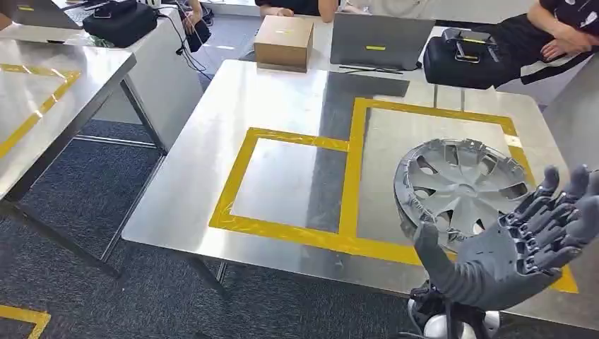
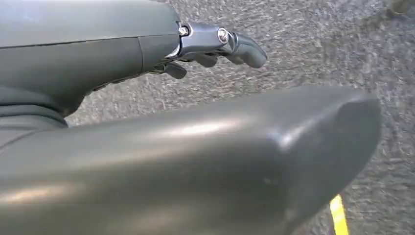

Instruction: Take the parts from the cabinet and place them on the table.

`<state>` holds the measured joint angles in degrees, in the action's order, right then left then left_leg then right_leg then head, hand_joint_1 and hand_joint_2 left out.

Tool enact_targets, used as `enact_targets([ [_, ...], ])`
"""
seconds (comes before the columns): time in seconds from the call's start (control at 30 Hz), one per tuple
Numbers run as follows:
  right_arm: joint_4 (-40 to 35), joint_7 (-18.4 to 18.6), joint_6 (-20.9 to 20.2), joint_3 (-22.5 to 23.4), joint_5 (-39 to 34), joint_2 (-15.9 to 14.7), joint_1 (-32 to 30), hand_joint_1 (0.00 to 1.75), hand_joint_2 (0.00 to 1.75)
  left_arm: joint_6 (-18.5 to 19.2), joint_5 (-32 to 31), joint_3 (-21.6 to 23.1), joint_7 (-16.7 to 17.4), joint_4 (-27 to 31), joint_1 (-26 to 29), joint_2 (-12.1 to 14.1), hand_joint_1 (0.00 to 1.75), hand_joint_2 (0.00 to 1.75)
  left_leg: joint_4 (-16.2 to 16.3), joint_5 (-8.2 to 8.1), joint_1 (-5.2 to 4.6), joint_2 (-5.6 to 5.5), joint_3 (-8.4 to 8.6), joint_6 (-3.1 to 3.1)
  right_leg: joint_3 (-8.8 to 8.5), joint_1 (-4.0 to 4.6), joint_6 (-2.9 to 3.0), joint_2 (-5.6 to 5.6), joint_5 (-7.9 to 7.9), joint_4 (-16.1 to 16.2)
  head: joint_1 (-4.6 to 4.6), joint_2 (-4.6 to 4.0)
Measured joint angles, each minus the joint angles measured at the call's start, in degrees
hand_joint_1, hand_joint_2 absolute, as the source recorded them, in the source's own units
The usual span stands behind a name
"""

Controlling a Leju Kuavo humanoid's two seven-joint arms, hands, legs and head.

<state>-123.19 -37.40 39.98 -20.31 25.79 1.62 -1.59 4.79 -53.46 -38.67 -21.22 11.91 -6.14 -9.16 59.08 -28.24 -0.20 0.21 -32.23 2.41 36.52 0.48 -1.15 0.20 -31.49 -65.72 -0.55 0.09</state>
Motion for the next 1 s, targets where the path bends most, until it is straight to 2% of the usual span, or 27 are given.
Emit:
enact_targets([
  [0.03,0.09,0.00,0.02,0.00,0.02,0.00,-0.09,0.00,1.75,0.07,0.24,-0.20,-0.39,-0.02,0.05,-0.09,0.00,0.00,0.01,0.00,0.01,0.02,-0.08,0.01,2.26,-0.32,-0.34,0.00,-2.34,-4.81,-0.11,0.00],
  [0.07,0.18,0.00,0.04,0.00,0.02,0.00,-0.14,0.00,1.75,0.07,0.46,-0.39,-0.50,-0.02,0.15,-0.13,0.00,0.00,0.02,-0.02,0.01,0.08,-0.12,0.02,4.16,-0.58,-0.58,-0.01,-3.80,-8.67,-0.15,0.00],
  [0.1,0.28,0.00,0.04,0.00,0.04,0.00,-0.14,0.00,1.75,0.09,0.50,-0.55,-0.68,-0.02,0.20,-0.11,0.00,0.00,0.04,-0.03,0.03,0.10,-0.16,0.00,5.33,-0.81,-0.80,-0.02,-4.02,-10.85,-0.15,0.00],
  [0.13,0.33,0.00,0.04,0.00,0.07,0.00,-0.14,0.00,1.75,0.09,0.50,-0.72,-0.90,-0.02,0.20,-0.11,0.00,0.00,0.06,-0.05,0.06,0.09,-0.12,-0.04,5.02,-1.03,-0.98,-0.04,-2.87,-10.16,-0.17,0.00],
  [0.17,0.35,0.00,0.04,0.00,0.11,0.00,-0.14,0.00,1.75,0.09,0.50,-0.79,-1.12,-0.02,0.18,-0.13,0.00,0.00,0.12,-0.12,0.17,0.08,-0.07,-0.17,3.69,-1.23,-1.11,-0.06,-0.86,-7.35,-0.20,0.00],
  [0.23,0.35,0.00,0.04,0.00,0.26,0.00,-0.14,0.00,1.75,0.02,0.46,-0.83,-1.81,-0.02,0.17,-0.15,0.00,0.00,0.40,-0.43,0.37,0.00,0.12,-0.68,-1.49,-1.52,-1.30,-0.16,3.88,2.59,-0.24,0.00],
  [0.27,0.35,0.00,0.04,0.00,0.33,0.00,-0.10,0.00,1.75,-0.06,0.44,-0.83,-2.05,0.00,0.16,-0.11,0.00,0.00,0.64,-0.62,0.15,-0.02,0.02,-1.14,-2.93,-1.50,-1.24,-0.27,3.39,5.65,-0.35,0.00],
  [0.3,0.37,0.00,0.02,0.00,0.37,0.02,-0.18,0.00,1.75,-0.11,0.44,-0.85,-2.14,0.00,0.13,-0.11,0.00,0.00,0.88,-0.77,-0.04,-0.19,-0.13,-1.54,-2.83,-1.24,-0.36,0.06,3.70,5.93,-0.39,0.00],
  [0.33,0.37,0.00,0.04,0.02,0.37,0.00,-0.29,0.00,1.75,-0.13,0.44,-0.85,-2.23,0.00,0.13,-0.09,0.00,0.00,0.96,-1.02,-0.27,-0.17,-0.25,-1.31,-2.85,-1.46,-0.25,0.06,3.84,6.05,-0.26,0.00],
  [0.37,0.37,0.00,0.07,0.07,0.39,0.02,-0.27,0.00,1.75,-0.13,0.44,-0.85,-2.25,0.00,0.15,-0.02,0.00,0.00,0.83,-1.07,-0.21,-0.14,-0.14,-0.34,-2.86,-1.40,-0.21,0.09,3.82,6.05,-0.26,0.00],
  [0.43,0.37,0.00,0.02,0.07,0.42,0.02,-0.30,0.00,1.75,-0.13,0.41,-0.85,-2.27,0.00,0.10,-0.02,0.00,0.00,0.48,-0.74,-0.16,-0.13,0.08,-0.91,-2.92,-1.26,0.13,0.08,3.73,6.05,-0.15,0.00],
  [0.6,0.37,0.00,0.02,0.07,0.39,0.02,-0.30,0.00,1.75,-0.15,0.41,-0.85,-2.27,0.00,0.11,-0.02,0.00,0.00,-0.13,-0.39,-0.15,-0.16,0.31,-1.73,-2.90,-1.20,0.65,0.05,3.69,6.01,-0.13,0.00],
  [0.67,0.37,0.00,0.02,0.09,0.39,0.02,-0.30,0.00,1.75,-0.17,0.41,-0.85,-2.29,0.00,0.12,-0.02,0.00,0.00,-0.21,-0.32,-0.08,-0.17,0.34,-2.23,-2.90,-1.16,0.70,0.05,3.70,6.00,-0.13,0.00],
  [1.0,0.39,0.00,0.02,0.09,0.39,0.02,-0.27,0.00,1.75,-0.68,0.44,-0.92,-2.75,0.00,0.11,-0.02,0.00,0.00,-0.14,-0.35,-0.17,-0.17,0.31,-2.35,-2.96,-1.22,0.69,0.05,3.74,6.03,-0.13,0.00],
])
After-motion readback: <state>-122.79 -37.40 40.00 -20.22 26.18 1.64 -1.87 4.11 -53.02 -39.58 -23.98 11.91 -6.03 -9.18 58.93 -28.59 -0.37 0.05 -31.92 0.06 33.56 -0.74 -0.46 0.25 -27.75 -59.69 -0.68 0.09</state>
